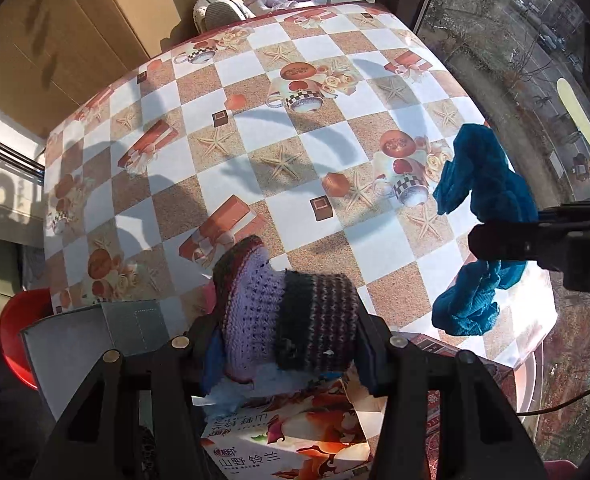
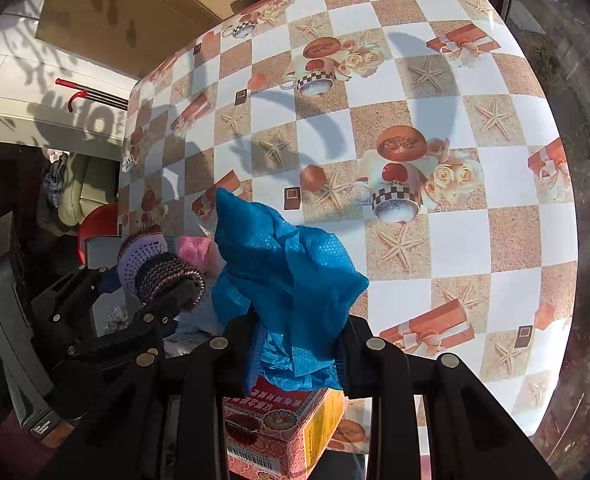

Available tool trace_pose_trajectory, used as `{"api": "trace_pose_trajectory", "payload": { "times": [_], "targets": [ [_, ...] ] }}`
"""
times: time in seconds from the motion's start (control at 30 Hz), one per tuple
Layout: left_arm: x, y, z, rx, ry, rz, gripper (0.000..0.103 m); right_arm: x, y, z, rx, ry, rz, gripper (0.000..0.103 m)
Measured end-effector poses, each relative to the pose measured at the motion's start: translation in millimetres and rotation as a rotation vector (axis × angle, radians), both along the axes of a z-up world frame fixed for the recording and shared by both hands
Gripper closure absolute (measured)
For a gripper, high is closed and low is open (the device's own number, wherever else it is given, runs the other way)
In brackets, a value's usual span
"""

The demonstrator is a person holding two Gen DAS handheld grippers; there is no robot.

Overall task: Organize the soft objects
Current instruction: 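Lift both held items and carry them over the white box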

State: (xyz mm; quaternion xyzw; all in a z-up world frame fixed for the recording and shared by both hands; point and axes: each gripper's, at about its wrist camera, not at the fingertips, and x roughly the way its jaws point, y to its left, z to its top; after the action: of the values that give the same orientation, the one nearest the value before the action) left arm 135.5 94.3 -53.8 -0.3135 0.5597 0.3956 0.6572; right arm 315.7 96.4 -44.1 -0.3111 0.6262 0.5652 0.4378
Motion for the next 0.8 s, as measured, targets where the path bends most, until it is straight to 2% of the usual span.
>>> {"api": "trace_pose_trajectory", "payload": {
  "times": [0.43, 0.8],
  "targets": [
    [-62, -54, 28, 0.024, -0.014, 0.072, 0.046, -50, -20, 40, 0.075, 0.019, 0.054, 0.071],
    [-117, -72, 37, 0.044, -0.060, 0.121, 0.046, -131, -47, 52, 0.080, 0.027, 0.135, 0.071]
  ]
}}
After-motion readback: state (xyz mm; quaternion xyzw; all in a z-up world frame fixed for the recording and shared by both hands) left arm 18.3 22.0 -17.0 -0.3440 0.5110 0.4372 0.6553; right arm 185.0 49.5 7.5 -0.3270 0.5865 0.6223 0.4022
